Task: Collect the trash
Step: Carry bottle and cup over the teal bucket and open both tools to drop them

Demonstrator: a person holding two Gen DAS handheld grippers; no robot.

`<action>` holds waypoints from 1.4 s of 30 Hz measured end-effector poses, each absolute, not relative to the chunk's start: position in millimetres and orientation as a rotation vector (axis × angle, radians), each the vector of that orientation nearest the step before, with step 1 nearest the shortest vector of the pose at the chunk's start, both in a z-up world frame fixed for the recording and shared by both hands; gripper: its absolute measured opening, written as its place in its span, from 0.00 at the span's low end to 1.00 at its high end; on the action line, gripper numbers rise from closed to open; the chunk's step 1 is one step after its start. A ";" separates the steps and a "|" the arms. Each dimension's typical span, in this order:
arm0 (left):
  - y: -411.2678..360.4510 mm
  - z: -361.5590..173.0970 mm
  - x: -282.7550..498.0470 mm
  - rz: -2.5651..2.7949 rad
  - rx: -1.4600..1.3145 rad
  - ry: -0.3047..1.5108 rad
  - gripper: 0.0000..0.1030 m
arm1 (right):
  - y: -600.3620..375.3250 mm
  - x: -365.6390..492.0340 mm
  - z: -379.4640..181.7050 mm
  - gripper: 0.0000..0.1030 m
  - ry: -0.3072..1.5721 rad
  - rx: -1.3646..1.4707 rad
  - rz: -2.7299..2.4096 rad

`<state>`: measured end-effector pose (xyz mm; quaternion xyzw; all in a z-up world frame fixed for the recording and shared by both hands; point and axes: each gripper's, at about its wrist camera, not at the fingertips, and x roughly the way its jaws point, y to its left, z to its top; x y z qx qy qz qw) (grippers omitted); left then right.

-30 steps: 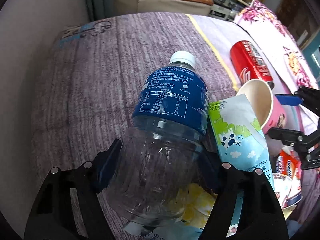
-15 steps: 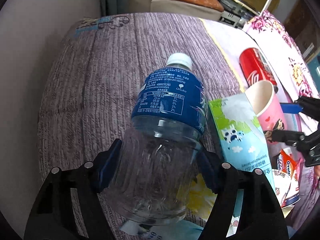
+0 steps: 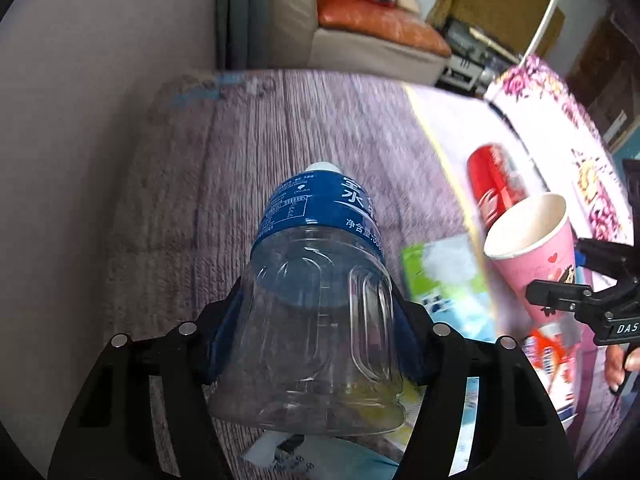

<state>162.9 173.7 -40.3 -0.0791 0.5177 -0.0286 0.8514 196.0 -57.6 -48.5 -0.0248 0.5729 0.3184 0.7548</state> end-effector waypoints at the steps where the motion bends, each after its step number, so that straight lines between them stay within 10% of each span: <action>1: 172.2 -30.2 160.6 -0.063 -0.161 1.068 0.64 | -60.4 194.6 -42.0 0.58 1.234 -0.042 0.697; 17: -19.6 30.4 152.6 -0.348 -0.021 0.996 0.64 | -249.0 160.1 4.6 0.58 1.076 0.307 0.420; 42: -324.8 -107.3 163.5 -0.652 0.279 1.313 0.65 | -496.4 87.0 -99.8 0.60 1.148 0.567 -0.046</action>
